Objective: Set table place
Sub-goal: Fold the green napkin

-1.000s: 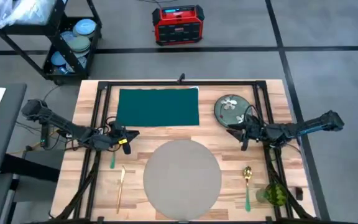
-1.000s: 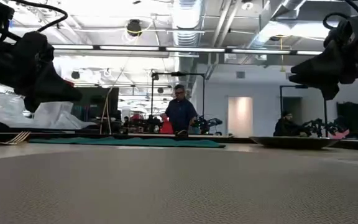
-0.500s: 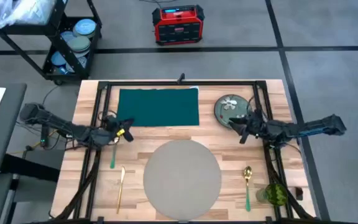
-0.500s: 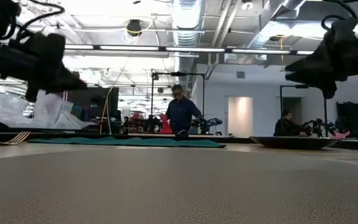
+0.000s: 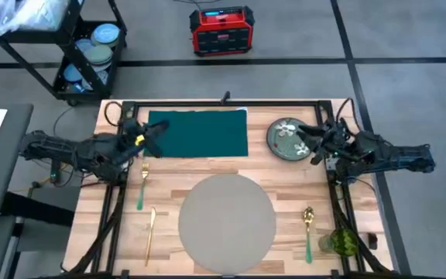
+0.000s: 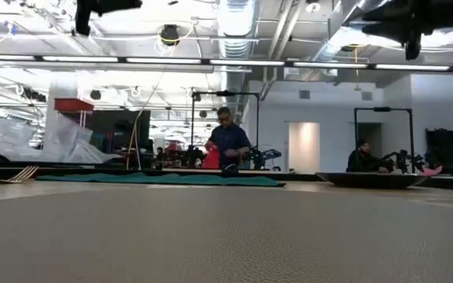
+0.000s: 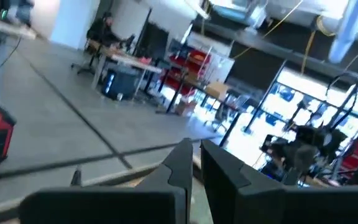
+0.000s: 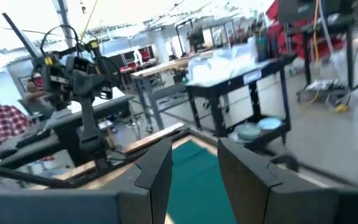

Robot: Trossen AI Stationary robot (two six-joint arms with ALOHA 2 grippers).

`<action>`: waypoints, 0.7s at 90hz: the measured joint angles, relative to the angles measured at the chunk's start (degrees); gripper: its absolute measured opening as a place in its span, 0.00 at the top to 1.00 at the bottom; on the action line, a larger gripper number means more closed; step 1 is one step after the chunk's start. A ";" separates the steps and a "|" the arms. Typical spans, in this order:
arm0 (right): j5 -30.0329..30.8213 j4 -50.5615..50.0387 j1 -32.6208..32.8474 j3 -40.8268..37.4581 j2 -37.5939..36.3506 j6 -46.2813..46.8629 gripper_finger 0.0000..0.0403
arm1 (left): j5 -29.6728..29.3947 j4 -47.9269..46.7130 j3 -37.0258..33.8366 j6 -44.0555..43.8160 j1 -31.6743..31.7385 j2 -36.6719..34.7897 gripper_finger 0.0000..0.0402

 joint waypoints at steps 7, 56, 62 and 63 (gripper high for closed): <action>0.00 -0.29 0.00 1.32 -0.04 -2.32 0.71 | -0.71 1.16 1.61 6.88 0.29 -0.05 0.96; 16.96 -0.43 -9.51 8.42 5.57 -5.03 0.71 | 21.93 -69.20 29.86 -13.67 53.50 13.39 0.99; 16.93 -0.66 -11.66 10.17 7.44 -5.47 0.71 | 31.39 -69.04 30.33 -7.21 61.26 18.12 0.99; 16.91 -0.64 -11.98 10.42 7.72 -5.47 0.71 | 32.59 -68.98 30.32 -6.54 62.37 18.99 0.99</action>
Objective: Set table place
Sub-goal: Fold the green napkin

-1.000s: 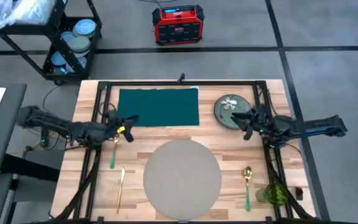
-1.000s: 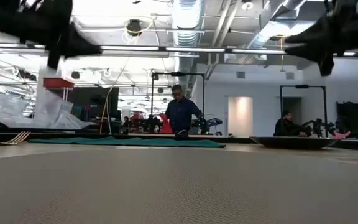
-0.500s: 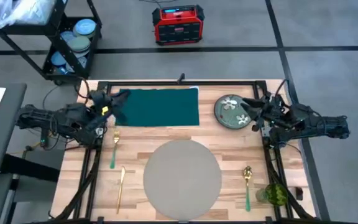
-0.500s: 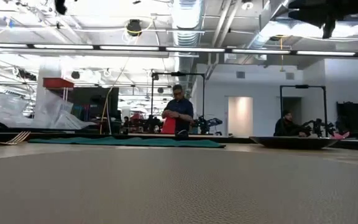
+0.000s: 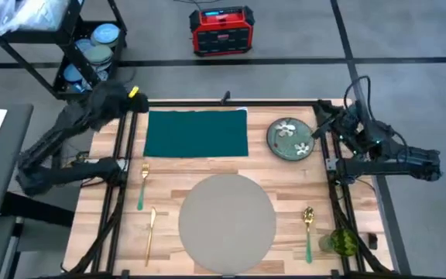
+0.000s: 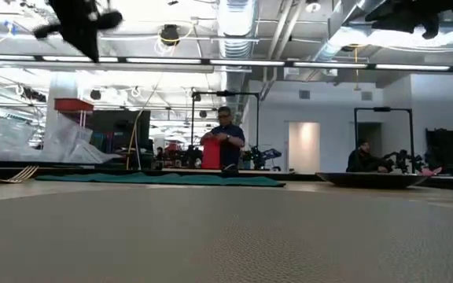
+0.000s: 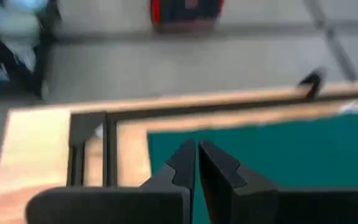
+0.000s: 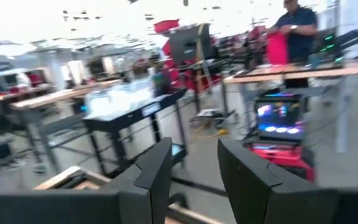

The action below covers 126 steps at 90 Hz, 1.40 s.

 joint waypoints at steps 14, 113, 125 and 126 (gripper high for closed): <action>-0.39 0.18 -2.38 2.81 3.61 -0.15 0.71 | -5.54 -4.76 0.29 0.22 1.98 5.76 0.99; -5.33 -6.27 -12.45 3.08 3.23 1.45 0.71 | 18.14 22.60 -10.33 2.06 13.92 33.79 0.99; -7.01 -7.56 -13.12 3.06 3.27 1.79 0.71 | 20.91 22.94 -10.28 2.97 14.38 34.93 0.91; -7.20 -7.62 -13.15 3.06 3.27 1.79 0.71 | 21.03 22.93 -10.28 2.97 14.37 35.01 0.90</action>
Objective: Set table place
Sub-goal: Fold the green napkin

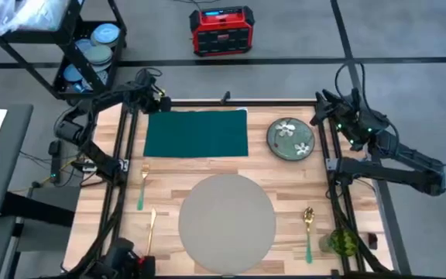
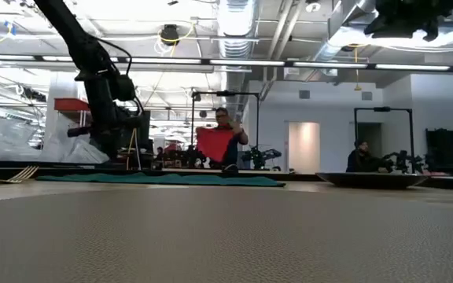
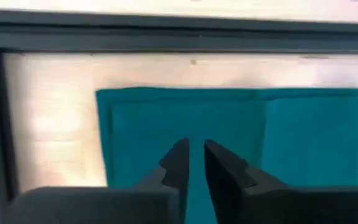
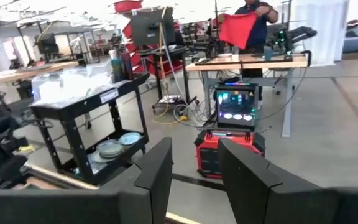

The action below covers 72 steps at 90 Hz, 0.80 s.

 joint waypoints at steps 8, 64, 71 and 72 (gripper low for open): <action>-2.04 -1.15 -0.41 0.00 0.00 0.03 0.71 | 1.02 -0.15 -0.02 1.67 -0.32 -0.07 0.81; -2.41 -3.32 -0.74 0.00 0.05 1.66 0.71 | -7.10 3.14 0.00 -5.01 -0.37 3.33 0.48; -2.41 -3.26 -0.74 0.00 0.03 1.62 0.71 | -8.17 3.30 -0.02 -7.62 -0.41 4.67 0.49; -2.41 -3.26 -0.74 0.00 0.03 1.62 0.71 | -8.33 3.36 -0.02 -8.06 -0.44 4.76 0.49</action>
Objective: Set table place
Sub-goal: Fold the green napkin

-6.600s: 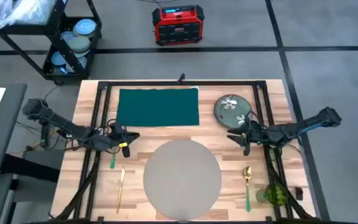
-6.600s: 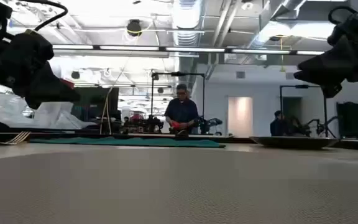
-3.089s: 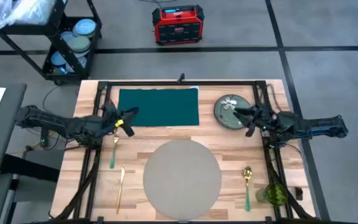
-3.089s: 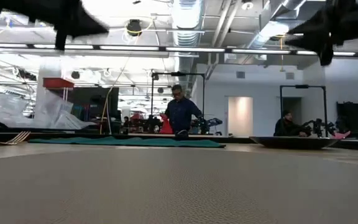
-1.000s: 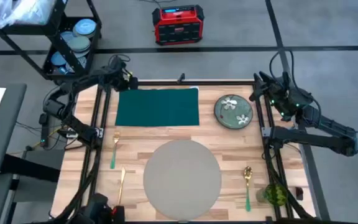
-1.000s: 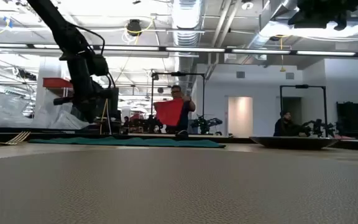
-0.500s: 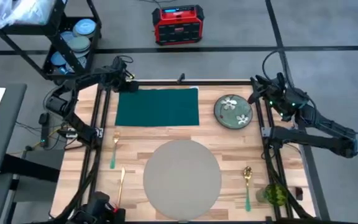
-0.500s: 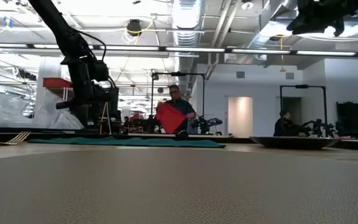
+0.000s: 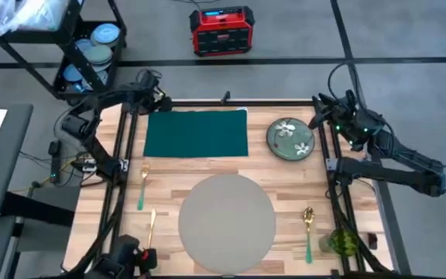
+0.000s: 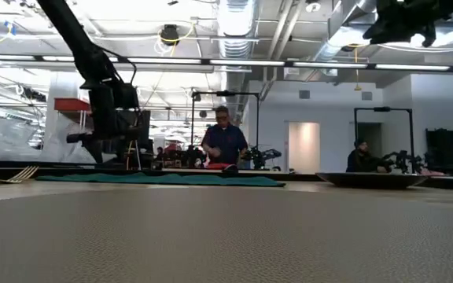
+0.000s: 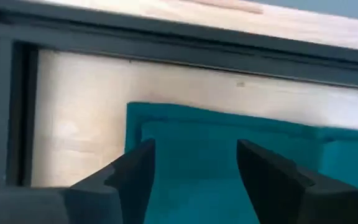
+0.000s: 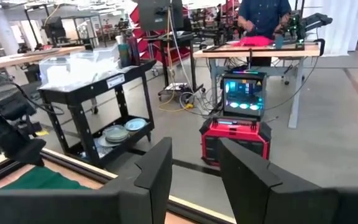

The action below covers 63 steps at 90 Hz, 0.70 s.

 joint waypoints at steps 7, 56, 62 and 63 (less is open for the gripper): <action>0.02 0.12 0.00 0.00 0.02 -0.02 0.71 | -1.15 1.19 0.02 -1.90 -0.03 0.07 0.49; -0.01 1.38 0.00 0.00 -0.01 1.34 0.71 | -7.85 1.04 0.07 -2.23 -2.43 2.29 0.49; -0.02 1.36 0.00 0.00 -0.04 1.40 0.71 | -8.41 0.44 0.02 -1.84 -2.56 2.39 0.49; -0.02 1.39 0.00 0.00 -0.04 1.42 0.71 | -8.51 0.50 0.02 -1.84 -2.60 2.41 0.49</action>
